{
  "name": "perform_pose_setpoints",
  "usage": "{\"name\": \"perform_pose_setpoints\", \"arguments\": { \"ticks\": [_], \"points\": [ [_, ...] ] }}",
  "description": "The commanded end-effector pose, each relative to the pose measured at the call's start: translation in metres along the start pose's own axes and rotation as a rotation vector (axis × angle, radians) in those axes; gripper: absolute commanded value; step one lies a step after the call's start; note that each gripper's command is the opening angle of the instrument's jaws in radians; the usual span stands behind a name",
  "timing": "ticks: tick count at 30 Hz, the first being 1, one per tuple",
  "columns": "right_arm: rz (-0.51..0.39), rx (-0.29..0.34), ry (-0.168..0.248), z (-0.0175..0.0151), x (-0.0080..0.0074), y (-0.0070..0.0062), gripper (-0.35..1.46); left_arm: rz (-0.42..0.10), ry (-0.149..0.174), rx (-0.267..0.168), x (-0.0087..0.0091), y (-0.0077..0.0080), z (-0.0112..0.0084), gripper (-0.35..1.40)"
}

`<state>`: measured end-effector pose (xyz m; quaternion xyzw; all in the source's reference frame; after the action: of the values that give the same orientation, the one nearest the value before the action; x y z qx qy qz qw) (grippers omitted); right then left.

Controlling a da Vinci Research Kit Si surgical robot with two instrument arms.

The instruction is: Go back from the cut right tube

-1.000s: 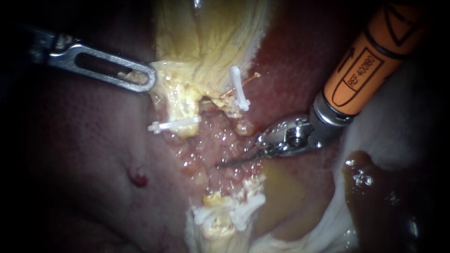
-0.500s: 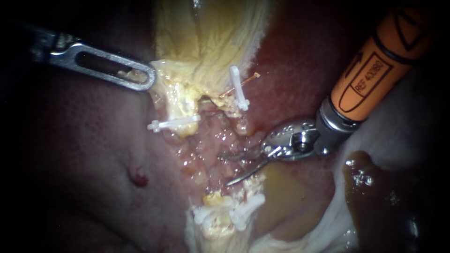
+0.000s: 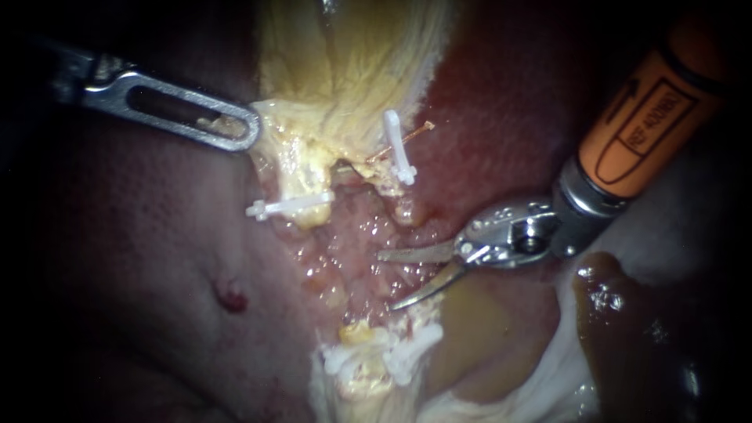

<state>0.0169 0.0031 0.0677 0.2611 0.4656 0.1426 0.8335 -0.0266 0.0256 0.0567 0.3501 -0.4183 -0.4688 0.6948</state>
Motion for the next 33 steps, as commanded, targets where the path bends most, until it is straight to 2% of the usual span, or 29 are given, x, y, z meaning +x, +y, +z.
{"name": "perform_pose_setpoints", "arguments": {
  "ticks": [1, 2, 7, 10, 17, 20, 24, 33],
  "points": [
    [-0.016, -0.014, -0.010, -0.0006, 0.0003, -0.0001, 1.45, 0.000, 0.000, 0.000, 0.0000, 0.0000, 0.0000, -0.35],
    [-0.022, -0.026, -0.016, -0.0013, 0.0007, -0.0001, 1.45, 0.001, 0.000, 0.000, 0.0000, 0.0001, 0.0000, -0.35],
    [-0.064, -0.073, -0.098, -0.0048, 0.0025, -0.0001, 1.45, 0.001, 0.000, 0.000, 0.0001, 0.0002, 0.0001, -0.35],
    [-0.083, -0.090, -0.122, -0.0065, 0.0031, -0.0003, 1.45, 0.001, 0.000, 0.000, 0.0001, 0.0002, 0.0001, -0.35],
    [-0.105, -0.145, -0.133, -0.0082, 0.0034, -0.0005, 1.45, 0.003, -0.001, -0.002, 0.0003, 0.0005, 0.0005, -0.35],
    [-0.107, -0.147, -0.136, -0.0084, 0.0033, -0.0005, 1.45, 0.004, -0.002, -0.004, 0.0004, 0.0008, 0.0009, -0.35],
    [-0.100, -0.147, -0.136, -0.0087, 0.0031, -0.0006, 1.45, 0.008, -0.007, -0.016, 0.0009, 0.0014, 0.0024, -0.35],
    [-0.102, -0.143, -0.142, -0.0093, 0.0028, -0.0006, 1.45, 0.025, 0.036, -0.009, 0.0029, 0.0031, 0.0076, -0.35]
  ]
}}
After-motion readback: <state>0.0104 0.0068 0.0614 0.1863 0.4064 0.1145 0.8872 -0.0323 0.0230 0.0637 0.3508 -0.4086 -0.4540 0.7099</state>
